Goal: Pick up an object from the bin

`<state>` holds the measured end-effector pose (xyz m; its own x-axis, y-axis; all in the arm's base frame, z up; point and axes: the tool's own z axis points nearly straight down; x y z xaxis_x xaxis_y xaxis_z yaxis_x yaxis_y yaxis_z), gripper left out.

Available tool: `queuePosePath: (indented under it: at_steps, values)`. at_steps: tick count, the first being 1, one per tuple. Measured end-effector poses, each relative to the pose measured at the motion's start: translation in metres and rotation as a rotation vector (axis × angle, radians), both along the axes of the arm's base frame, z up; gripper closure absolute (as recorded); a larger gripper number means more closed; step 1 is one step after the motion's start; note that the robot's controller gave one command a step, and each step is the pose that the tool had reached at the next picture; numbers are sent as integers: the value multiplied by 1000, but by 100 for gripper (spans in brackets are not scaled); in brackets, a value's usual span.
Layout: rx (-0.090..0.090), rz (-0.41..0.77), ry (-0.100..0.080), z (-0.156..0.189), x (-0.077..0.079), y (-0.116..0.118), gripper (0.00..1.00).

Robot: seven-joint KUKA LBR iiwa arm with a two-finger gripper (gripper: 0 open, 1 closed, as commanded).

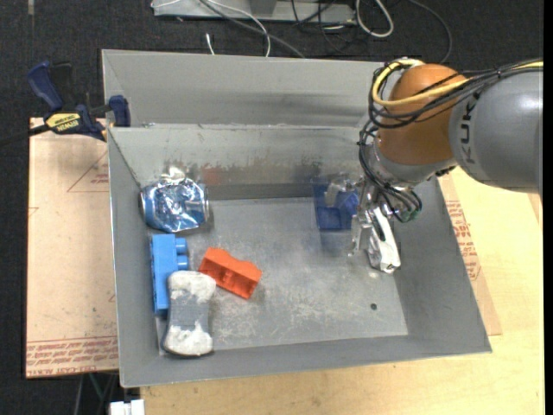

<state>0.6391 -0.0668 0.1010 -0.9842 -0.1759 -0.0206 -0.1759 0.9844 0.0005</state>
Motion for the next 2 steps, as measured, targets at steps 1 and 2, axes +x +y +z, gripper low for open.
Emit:
queuePosePath:
  at_steps: [1,2]
  values:
    - [6,-293,13,-30,-9,-31,100]
    - [6,-293,13,-30,-9,-31,100]
